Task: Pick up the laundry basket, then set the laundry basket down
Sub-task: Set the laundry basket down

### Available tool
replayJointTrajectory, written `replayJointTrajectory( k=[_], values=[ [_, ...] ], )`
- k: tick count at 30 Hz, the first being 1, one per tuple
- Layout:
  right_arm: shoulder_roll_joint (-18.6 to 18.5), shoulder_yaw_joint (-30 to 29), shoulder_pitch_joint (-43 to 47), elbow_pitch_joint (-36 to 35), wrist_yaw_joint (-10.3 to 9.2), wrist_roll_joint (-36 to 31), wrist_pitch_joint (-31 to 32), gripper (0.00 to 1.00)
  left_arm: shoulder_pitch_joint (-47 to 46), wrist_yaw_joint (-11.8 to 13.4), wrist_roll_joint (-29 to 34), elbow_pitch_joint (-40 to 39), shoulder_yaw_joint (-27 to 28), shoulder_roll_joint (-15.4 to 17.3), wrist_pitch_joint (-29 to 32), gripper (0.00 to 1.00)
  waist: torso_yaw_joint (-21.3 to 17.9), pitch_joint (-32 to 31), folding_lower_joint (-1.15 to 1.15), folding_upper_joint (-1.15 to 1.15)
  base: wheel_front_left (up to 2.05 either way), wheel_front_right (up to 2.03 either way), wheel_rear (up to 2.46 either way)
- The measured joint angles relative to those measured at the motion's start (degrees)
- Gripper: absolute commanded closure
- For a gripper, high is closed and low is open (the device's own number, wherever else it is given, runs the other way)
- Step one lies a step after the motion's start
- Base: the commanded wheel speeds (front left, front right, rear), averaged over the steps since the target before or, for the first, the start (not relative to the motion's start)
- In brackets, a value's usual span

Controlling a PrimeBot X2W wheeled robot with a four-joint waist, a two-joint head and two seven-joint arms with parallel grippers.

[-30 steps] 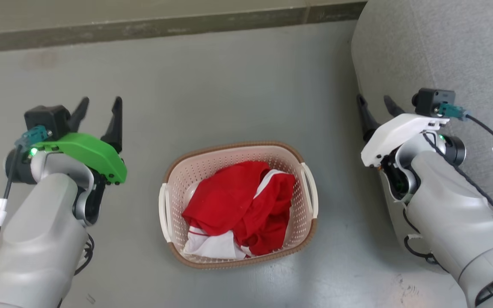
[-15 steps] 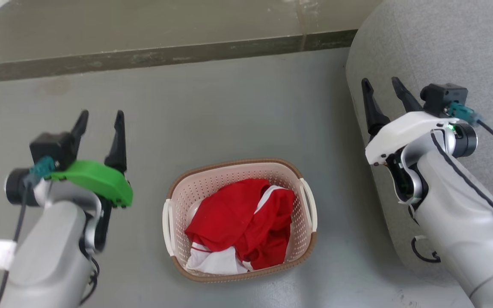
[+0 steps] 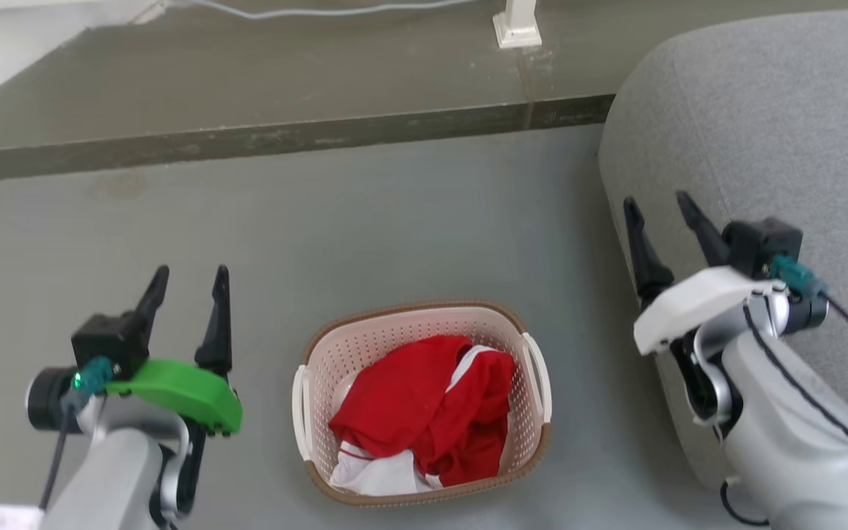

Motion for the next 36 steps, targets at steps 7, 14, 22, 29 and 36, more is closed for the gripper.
replayJointTrajectory(
  k=[7,14,22,29,36],
  values=[
    [-0.08,0.05,5.02,-3.48,-0.25,-1.85,-0.01,0.00,5.20,0.23,1.90,-3.12,0.30,-0.37,0.00,0.00,0.39,-2.02,0.00,0.00,0.00,0.00,0.00],
    [-0.12,-0.37,8.49,-7.62,-0.49,-4.31,-0.01,0.00,8.59,0.46,3.11,-5.55,1.67,-0.42,0.00,0.00,0.65,-3.03,0.00,0.00,0.00,0.00,0.00],
    [-0.13,-2.05,12.10,-11.25,-0.52,-5.73,-0.10,0.00,12.17,0.47,5.39,-7.06,5.36,-1.42,0.00,0.00,0.61,-3.55,0.00,0.00,0.00,0.00,0.00],
    [-0.12,-4.30,14.56,-12.38,-0.53,-7.44,-0.11,0.00,13.76,0.47,6.47,-8.38,7.34,-1.86,0.01,0.00,0.62,-3.55,0.00,0.00,0.00,0.00,0.00],
    [0.45,-5.53,16.74,-13.92,-0.53,-8.68,-0.15,0.00,14.88,0.47,8.45,-9.84,8.48,-2.94,0.71,0.00,0.52,-3.51,0.00,0.00,0.00,0.00,0.00]
  ],
)
